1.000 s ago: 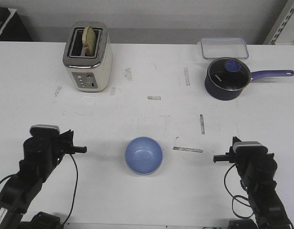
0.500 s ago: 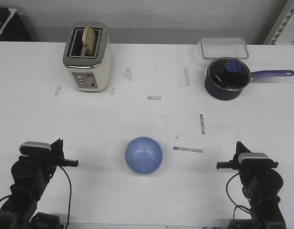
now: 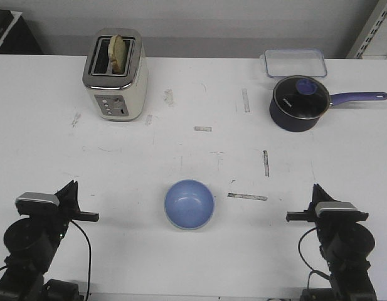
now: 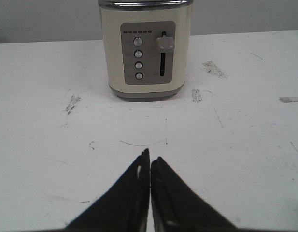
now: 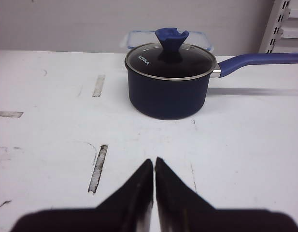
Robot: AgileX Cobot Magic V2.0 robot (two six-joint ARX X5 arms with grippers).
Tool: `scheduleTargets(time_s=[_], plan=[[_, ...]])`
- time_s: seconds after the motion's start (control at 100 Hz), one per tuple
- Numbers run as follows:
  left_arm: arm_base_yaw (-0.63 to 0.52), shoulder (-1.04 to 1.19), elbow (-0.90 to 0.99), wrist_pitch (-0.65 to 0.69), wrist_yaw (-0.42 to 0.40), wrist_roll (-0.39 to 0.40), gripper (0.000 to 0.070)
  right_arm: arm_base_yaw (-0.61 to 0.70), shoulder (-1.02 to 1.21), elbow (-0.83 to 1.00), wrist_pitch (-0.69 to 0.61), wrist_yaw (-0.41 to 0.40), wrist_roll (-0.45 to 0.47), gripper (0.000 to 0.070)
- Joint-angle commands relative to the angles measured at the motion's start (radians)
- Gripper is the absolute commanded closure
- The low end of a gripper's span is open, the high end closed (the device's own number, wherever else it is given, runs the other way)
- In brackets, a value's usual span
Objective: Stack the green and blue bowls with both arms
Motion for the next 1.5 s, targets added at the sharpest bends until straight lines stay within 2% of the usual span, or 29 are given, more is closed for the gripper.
scheduleTargets(time_s=[0.0, 0.43, 0.64, 0.78, 0.9, 1.0, 1.09, 1.49], plan=[[0.000, -0.010, 0.011, 0.012, 0.000, 0.012, 0.0698, 0.000, 0.000, 0.005, 0.010, 0.002, 0.012, 0.0700], [0.032, -0.116, -0.049, 0.028, -0.001, 0.011, 0.0698, 0.000, 0.000, 0.005, 0.010, 0.002, 0.012, 0.0700], [0.106, -0.257, -0.273, 0.220, 0.047, 0.012, 0.0699, 0.000, 0.000, 0.005, 0.010, 0.002, 0.012, 0.0700], [0.137, -0.337, -0.419, 0.293, 0.055, 0.012, 0.0699, 0.000, 0.000, 0.005, 0.010, 0.002, 0.012, 0.0700], [0.157, -0.385, -0.524, 0.341, 0.094, 0.012, 0.0699, 0.000, 0.000, 0.005, 0.010, 0.002, 0.012, 0.0700], [0.161, -0.401, -0.612, 0.429, 0.103, 0.012, 0.0699, 0.000, 0.000, 0.005, 0.010, 0.002, 0.012, 0.0700], [0.161, -0.401, -0.608, 0.397, 0.111, 0.006, 0.0699, 0.000, 0.000, 0.005, 0.011, 0.002, 0.012, 0.0700], [0.161, -0.401, -0.608, 0.407, 0.111, 0.007, 0.0698, 0.000, 0.000, 0.005, 0.023, 0.002, 0.012, 0.0700]])
